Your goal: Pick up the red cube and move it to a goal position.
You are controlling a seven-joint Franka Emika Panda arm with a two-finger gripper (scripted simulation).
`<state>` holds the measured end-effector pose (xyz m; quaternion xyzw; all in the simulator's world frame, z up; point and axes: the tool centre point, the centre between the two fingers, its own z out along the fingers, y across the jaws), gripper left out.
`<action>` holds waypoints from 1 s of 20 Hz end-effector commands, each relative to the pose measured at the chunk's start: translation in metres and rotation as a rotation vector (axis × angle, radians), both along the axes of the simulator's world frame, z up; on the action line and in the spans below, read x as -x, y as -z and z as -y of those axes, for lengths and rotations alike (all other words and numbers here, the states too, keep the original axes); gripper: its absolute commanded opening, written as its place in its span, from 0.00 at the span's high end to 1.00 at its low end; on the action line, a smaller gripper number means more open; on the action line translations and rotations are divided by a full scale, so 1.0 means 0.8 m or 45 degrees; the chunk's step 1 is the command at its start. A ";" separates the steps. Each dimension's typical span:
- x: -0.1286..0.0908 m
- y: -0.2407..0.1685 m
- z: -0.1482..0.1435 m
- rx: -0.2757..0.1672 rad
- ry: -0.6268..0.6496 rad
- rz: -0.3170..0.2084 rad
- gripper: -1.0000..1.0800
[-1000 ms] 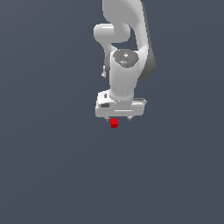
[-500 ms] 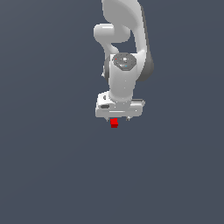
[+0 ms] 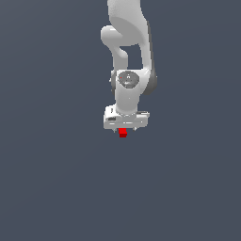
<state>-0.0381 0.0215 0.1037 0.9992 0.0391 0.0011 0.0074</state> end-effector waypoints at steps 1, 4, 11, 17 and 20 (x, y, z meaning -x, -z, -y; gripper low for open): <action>0.013 0.025 0.003 -0.004 -0.007 -0.001 0.04; 0.026 0.051 0.006 -0.009 -0.014 -0.002 0.04; 0.044 0.092 0.010 -0.017 -0.026 -0.003 0.04; 0.049 0.104 0.011 -0.019 -0.030 -0.004 0.04; 0.048 0.104 0.011 -0.019 -0.030 -0.004 1.00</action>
